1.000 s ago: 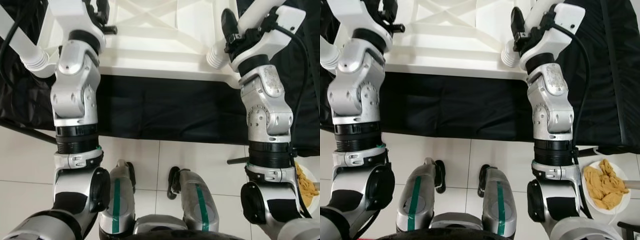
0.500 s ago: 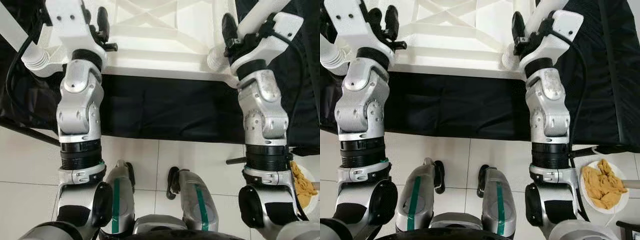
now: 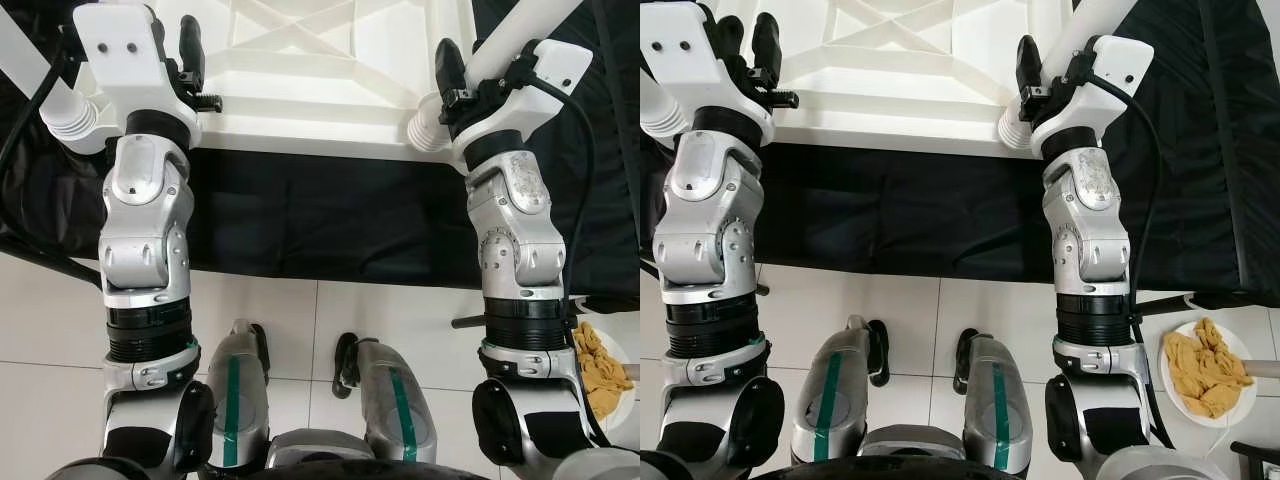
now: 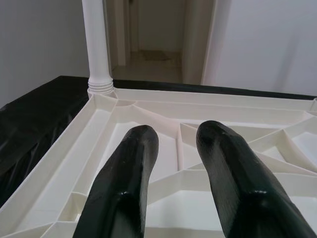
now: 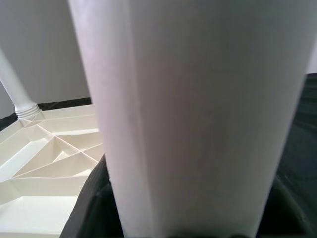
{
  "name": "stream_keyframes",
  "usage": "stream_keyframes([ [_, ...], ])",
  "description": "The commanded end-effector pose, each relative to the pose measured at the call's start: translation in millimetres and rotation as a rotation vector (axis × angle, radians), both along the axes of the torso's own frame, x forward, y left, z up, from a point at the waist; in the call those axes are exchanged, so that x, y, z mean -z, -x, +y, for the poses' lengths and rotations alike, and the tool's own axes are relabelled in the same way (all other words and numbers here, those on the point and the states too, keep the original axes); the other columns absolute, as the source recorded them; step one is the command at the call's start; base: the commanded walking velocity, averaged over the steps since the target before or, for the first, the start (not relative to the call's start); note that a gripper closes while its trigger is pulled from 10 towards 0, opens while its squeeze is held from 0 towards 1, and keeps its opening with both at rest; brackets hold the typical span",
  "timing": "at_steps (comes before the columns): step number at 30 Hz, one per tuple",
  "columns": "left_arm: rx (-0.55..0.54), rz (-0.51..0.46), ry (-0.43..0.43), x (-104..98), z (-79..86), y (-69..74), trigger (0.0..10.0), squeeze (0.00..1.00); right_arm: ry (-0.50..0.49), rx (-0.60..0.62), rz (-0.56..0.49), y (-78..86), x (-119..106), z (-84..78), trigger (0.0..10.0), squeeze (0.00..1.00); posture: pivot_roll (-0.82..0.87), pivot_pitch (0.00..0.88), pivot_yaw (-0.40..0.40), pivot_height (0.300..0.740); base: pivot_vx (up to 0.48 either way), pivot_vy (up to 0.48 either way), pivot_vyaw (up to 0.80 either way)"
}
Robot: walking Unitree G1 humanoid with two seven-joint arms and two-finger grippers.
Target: Building children table
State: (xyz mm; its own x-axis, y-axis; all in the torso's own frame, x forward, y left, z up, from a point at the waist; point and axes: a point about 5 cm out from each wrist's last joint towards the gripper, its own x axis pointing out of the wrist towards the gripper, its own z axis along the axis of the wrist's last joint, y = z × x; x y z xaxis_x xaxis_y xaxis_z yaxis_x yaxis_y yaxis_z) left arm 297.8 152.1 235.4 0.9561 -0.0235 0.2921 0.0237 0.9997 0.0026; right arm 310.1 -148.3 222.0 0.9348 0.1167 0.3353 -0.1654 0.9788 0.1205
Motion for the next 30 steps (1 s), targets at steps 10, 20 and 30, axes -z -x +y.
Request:
stream_keyframes([
  [10, -0.070, -0.017, -0.024, -1, 7.5, 6.8, 10.0, 0.00, 0.009, 0.007, -0.029, -2.8, -4, -0.7, 10.0, 0.00, 0.11, 0.164, -0.038, 0.740, 0.000, 0.000, 0.00],
  [20, -0.089, -0.029, -0.038, -8, 13.4, 7.6, 10.0, 0.00, 0.012, 0.033, -0.033, -1.0, -2, -7.2, 10.0, 0.00, 0.11, 0.164, -0.032, 0.740, 0.000, 0.000, 0.00],
  [30, -0.075, -0.036, -0.019, -11, 12.2, 8.0, 10.0, 0.00, 0.020, 0.048, -0.031, 1.4, 1, -12.8, 10.0, 0.00, 0.10, 0.153, -0.011, 0.740, 0.000, 0.000, 0.00],
])
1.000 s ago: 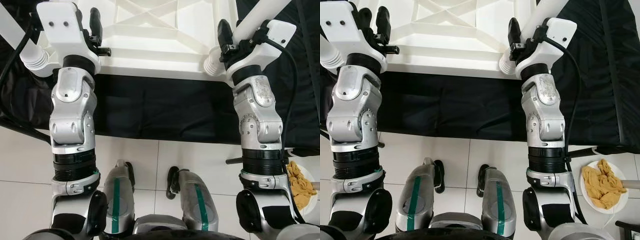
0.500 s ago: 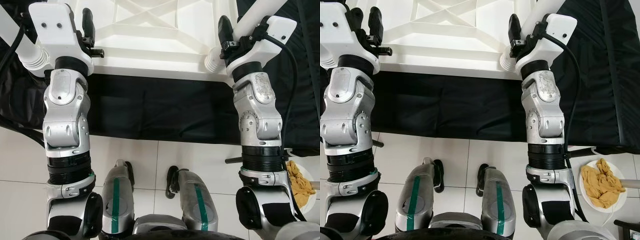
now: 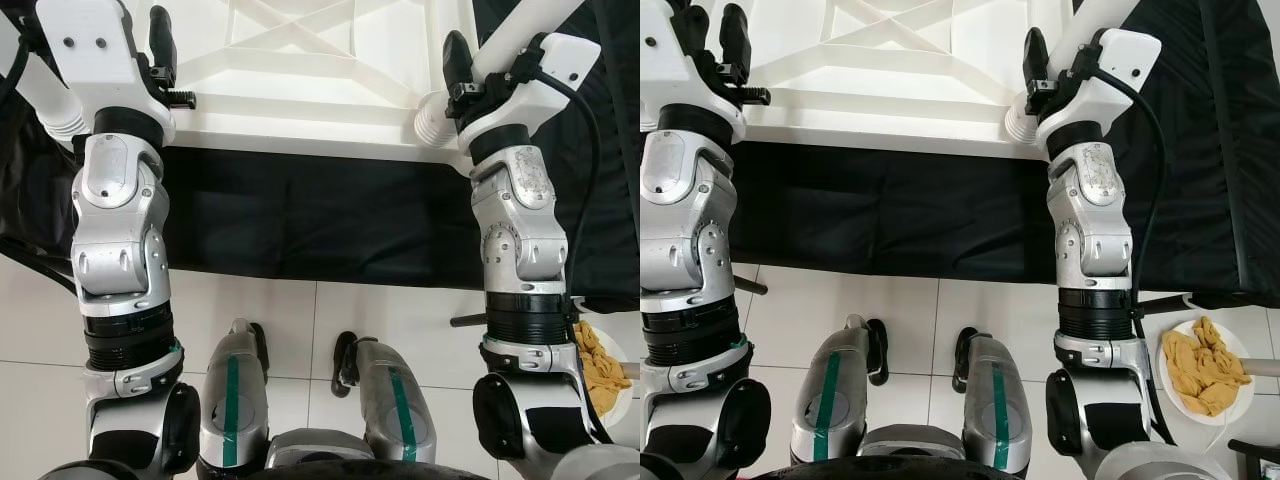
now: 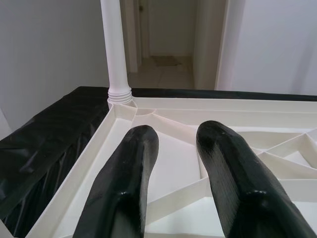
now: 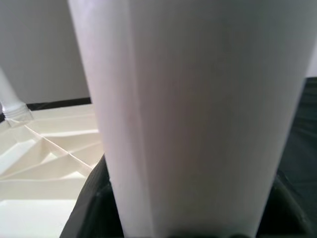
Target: Building children table
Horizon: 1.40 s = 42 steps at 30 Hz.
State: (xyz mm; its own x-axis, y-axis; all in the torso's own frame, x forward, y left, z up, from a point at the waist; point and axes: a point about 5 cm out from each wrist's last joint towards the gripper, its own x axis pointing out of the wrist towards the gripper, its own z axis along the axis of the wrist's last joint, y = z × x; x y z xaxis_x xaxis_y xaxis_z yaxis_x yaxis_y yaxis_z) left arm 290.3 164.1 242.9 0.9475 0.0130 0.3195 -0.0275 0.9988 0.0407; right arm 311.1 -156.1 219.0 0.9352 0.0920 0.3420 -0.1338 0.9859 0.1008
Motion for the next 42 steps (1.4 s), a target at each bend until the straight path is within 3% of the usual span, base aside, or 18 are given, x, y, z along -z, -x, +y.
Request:
stream_keyframes([
  [1, -0.013, -0.009, 0.018, -4, -1.9, -2.7, 10.0, 0.00, 0.005, 0.026, -0.025, 2.7, -2, -7.7, 10.0, 0.00, 0.08, 0.148, 0.003, 0.740, 0.000, 0.000, 0.00],
  [8, 0.034, -0.008, -0.013, -9, -14.3, -17.3, 10.0, 0.00, 0.003, 0.079, -0.033, 1.7, -5, -22.6, 10.0, 0.00, 0.02, 0.143, 0.027, 0.740, 0.000, 0.000, 0.00],
  [13, 0.118, -0.020, 0.022, -11, -21.5, -27.4, 10.0, 0.00, 0.048, 0.132, -0.047, 3.7, -5, -38.0, 10.0, 0.00, -0.02, 0.117, 0.052, 0.740, 0.000, 0.000, 0.00],
  [19, 0.144, -0.006, -0.004, -11, -30.0, -35.2, 10.0, 0.00, 0.084, 0.157, -0.066, 4.4, -8, -43.7, 10.0, 0.00, -0.04, 0.105, 0.075, 0.740, 0.000, 0.000, 0.00],
  [27, 0.152, -0.008, -0.010, -11, -36.5, -36.7, 10.0, 0.00, 0.083, 0.156, -0.077, 3.6, -9, -41.3, 10.0, 0.00, -0.03, 0.092, 0.065, 0.740, 0.000, 0.000, 0.00],
  [34, 0.239, 0.002, -0.036, 0, -51.0, -30.3, 10.0, 0.00, 0.100, 0.127, -0.093, 0.3, -17, -38.1, 10.0, 0.00, -0.03, 0.093, -0.007, 0.740, 0.000, 0.000, 0.00],
  [39, 0.246, -0.007, -0.036, 1, -48.6, -29.2, 10.0, 0.00, 0.109, 0.118, -0.092, -1.6, -18, -36.6, 10.0, 0.00, -0.02, 0.097, -0.015, 0.740, 0.000, 0.000, 0.00],
  [42, 0.185, 0.011, -0.009, 3, -34.4, -32.9, 10.0, 0.00, 0.109, 0.096, -0.089, -5.6, -18, -29.7, 10.0, 0.00, 0.00, 0.105, -0.025, 0.740, 0.000, 0.000, 0.00],
])
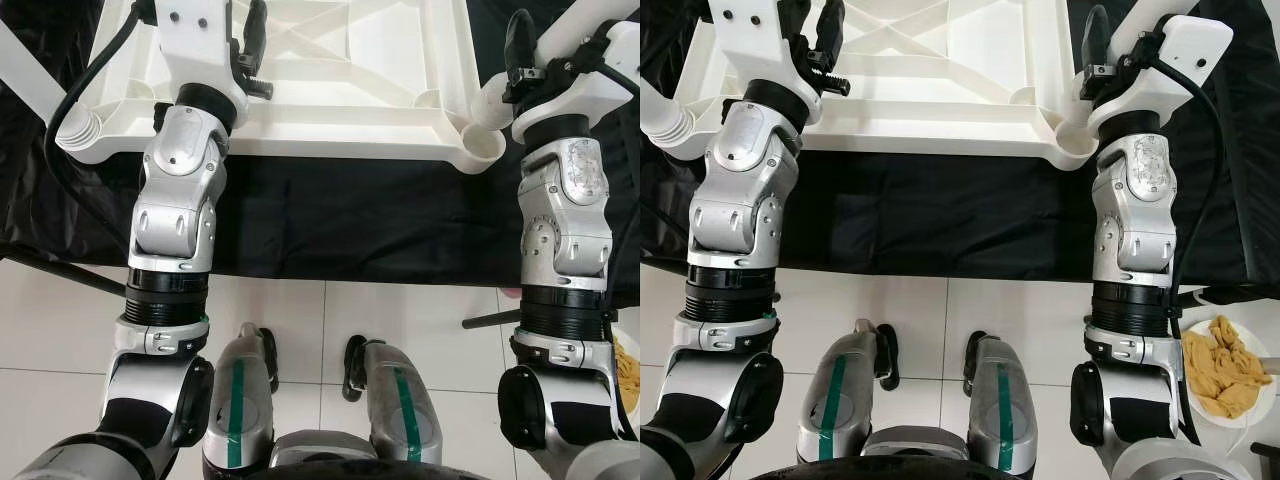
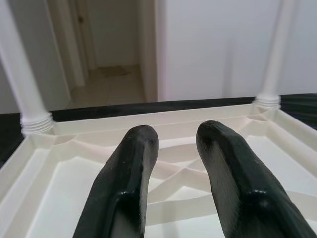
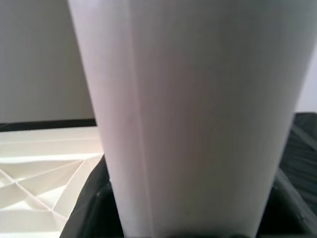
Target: Building children table
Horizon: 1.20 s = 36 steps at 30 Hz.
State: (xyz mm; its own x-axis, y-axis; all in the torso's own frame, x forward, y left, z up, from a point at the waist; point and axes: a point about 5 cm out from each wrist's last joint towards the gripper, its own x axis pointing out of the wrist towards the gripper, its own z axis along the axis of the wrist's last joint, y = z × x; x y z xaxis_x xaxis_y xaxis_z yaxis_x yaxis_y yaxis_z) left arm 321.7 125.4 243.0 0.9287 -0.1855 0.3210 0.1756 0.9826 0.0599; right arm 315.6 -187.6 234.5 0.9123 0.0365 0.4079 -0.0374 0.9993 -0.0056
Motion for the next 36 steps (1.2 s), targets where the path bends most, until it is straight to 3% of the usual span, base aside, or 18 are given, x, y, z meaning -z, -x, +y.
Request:
stream_keyframes([
  [1, -0.056, 0.031, 0.018, 6, 10.3, -3.0, 10.0, 0.00, 0.006, -0.015, -0.007, -2.8, -1, 4.0, 10.0, 0.00, 0.01, 0.112, -0.025, 0.740, 0.000, 0.000, 0.00],
  [2, -0.056, 0.031, 0.018, 6, 10.3, -3.0, 10.0, 0.00, 0.006, -0.015, -0.007, -2.8, -1, 4.0, 10.0, 0.00, 0.01, 0.112, -0.025, 0.740, 0.000, 0.000, 0.00],
  [6, -0.173, 0.061, 0.076, 8, 35.6, -1.3, 10.0, 0.00, -0.005, -0.067, 0.001, -9.4, 0, 16.7, 10.0, 0.00, 0.05, 0.129, -0.022, 0.740, 0.000, 0.000, 0.00],
  [11, -0.156, 0.062, 0.082, 11, 41.6, 0.8, 10.0, 0.00, -0.012, -0.075, 0.015, -18.1, 0, 13.7, 10.0, 0.00, 0.07, 0.123, -0.052, 0.740, 0.000, 0.000, 0.00],
  [19, -0.164, 0.033, 0.036, 5, 45.9, -2.4, 10.0, 0.00, -0.001, -0.047, 0.022, -15.7, 3, 2.3, 10.0, 0.00, 0.07, 0.102, -0.038, 0.740, 0.000, 0.000, 0.00],
  [24, -0.127, 0.020, 0.040, -1, 44.0, -7.8, 10.0, 0.00, -0.034, -0.015, 0.048, -14.3, 15, 1.2, 10.0, 0.00, 0.08, 0.063, -0.021, 0.740, 0.000, 0.000, 0.00],
  [31, -0.107, 0.015, 0.050, 2, 35.9, -7.2, 10.0, 0.00, -0.043, -0.010, 0.033, -15.1, 16, 7.0, 10.0, 0.00, 0.08, 0.014, -0.002, 0.740, 0.000, 0.000, 0.00],
  [33, -0.077, 0.012, 0.110, 3, 29.0, -4.1, 10.0, 0.00, -0.048, -0.008, 0.028, -14.8, 18, 6.5, 10.0, 0.00, 0.08, 0.000, 0.003, 0.740, 0.000, 0.000, 0.00],
  [35, -0.077, 0.012, 0.110, 3, 29.0, -4.1, 10.0, 0.00, -0.048, -0.008, 0.028, -14.8, 18, 6.5, 10.0, 0.00, 0.08, 0.000, 0.003, 0.740, 0.000, 0.000, 0.00],
  [36, -0.040, 0.016, 0.091, 6, 20.8, -2.3, 10.0, 0.00, -0.061, 0.006, 0.032, -16.2, 21, 4.4, 10.0, 0.00, 0.08, 0.000, -0.009, 0.740, 0.000, 0.000, 0.00],
])
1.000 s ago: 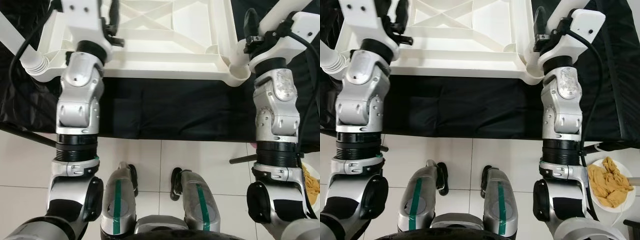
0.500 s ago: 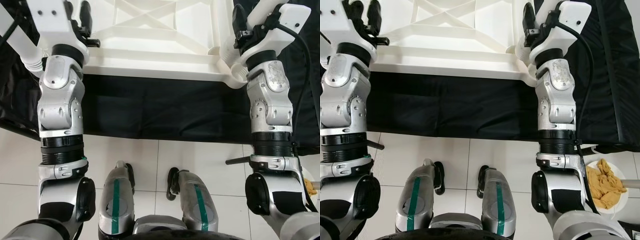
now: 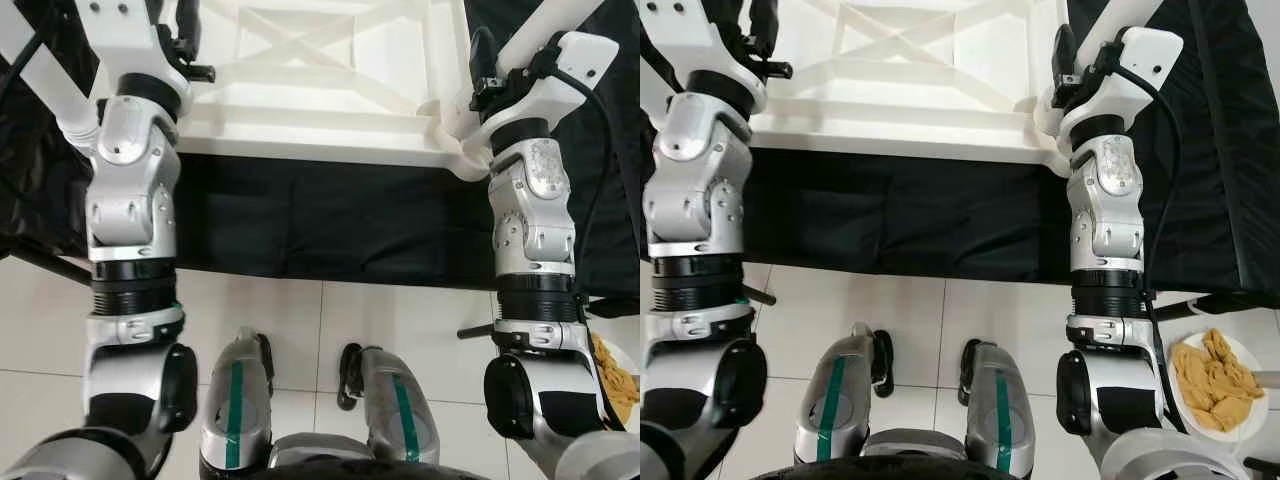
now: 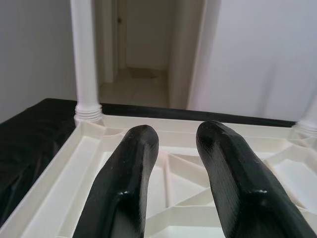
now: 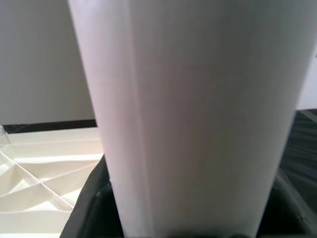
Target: Building children table
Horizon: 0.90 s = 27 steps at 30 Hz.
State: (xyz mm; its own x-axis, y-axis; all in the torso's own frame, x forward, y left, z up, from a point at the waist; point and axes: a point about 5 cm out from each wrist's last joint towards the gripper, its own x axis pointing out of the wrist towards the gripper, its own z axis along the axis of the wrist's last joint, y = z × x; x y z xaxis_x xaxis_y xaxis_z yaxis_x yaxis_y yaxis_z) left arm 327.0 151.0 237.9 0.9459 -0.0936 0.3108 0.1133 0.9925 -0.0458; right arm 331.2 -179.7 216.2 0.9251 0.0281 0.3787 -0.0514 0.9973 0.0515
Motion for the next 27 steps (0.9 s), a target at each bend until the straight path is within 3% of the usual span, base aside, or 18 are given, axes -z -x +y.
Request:
stream_keyframes([
  [1, 0.058, -0.014, -0.065, 3, -11.5, 4.8, 10.0, 0.00, -0.008, 0.029, 0.005, -1.9, 3, -4.3, 10.0, 0.00, 0.08, 0.005, -0.010, 0.740, 0.000, 0.000, 0.00],
  [4, 0.106, -0.012, -0.113, 8, -20.2, 6.9, 10.0, 0.00, -0.016, 0.024, 0.013, -3.5, 3, -4.5, 10.0, 0.00, 0.07, 0.001, -0.017, 0.740, 0.000, 0.000, 0.00],
  [13, 0.086, -0.012, -0.109, 17, -33.7, 2.5, 10.0, 0.00, 0.003, 0.019, 0.022, -4.6, 7, -7.0, 10.0, 0.00, 0.03, 0.000, -0.015, 0.740, 0.000, 0.000, 0.00],
  [17, 0.048, -0.022, -0.084, 15, -30.0, -2.8, 10.0, 0.00, 0.028, 0.055, 0.018, -1.9, 12, -9.6, 10.0, 0.00, 0.03, 0.000, -0.011, 0.740, 0.000, 0.000, 0.00],
  [27, 0.071, 0.001, -0.118, 34, -26.0, -6.0, 10.0, 0.00, 0.009, -0.008, 0.046, 4.3, 31, 6.9, 10.0, 0.00, 0.01, 0.000, -0.016, 0.740, 0.000, 0.000, 0.00],
])
